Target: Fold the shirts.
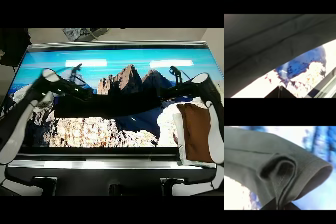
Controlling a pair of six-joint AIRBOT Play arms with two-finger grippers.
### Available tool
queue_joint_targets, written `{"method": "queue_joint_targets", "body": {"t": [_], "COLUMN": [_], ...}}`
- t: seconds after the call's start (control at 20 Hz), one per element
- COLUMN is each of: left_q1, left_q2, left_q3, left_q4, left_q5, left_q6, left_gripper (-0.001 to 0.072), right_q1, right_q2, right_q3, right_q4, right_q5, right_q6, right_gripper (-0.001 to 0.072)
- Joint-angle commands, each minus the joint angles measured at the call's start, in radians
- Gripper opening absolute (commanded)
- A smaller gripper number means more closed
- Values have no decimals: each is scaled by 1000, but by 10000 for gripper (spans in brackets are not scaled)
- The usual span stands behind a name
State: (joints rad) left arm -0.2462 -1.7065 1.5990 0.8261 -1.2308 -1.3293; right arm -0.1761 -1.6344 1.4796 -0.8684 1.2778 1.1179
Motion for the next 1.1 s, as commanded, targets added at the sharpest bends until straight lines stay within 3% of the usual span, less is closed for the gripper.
{"method": "queue_joint_targets", "body": {"t": [0.0,0.3,0.5,0.65,0.75,0.95,1.05], "left_q1": [-143,-268,-404,-420,-360,-129,32], "left_q2": [-99,-229,-296,-313,-267,-33,104], "left_q3": [-31,-31,-30,-16,-14,-14,-14], "left_q4": [-46,-384,-527,-626,-573,-156,-28], "left_q5": [163,307,398,461,404,277,232], "left_q6": [-44,-43,-42,70,105,59,35], "left_gripper": [31,30,30,28,26,26,27], "right_q1": [19,34,34,36,79,280,381], "right_q2": [196,472,575,579,547,382,275], "right_q3": [0,0,0,0,0,0,1], "right_q4": [-89,-144,-143,-129,-129,-109,-24], "right_q5": [126,237,249,209,159,0,-111], "right_q6": [-23,13,58,61,61,60,52], "right_gripper": [42,44,44,44,44,44,44]}}
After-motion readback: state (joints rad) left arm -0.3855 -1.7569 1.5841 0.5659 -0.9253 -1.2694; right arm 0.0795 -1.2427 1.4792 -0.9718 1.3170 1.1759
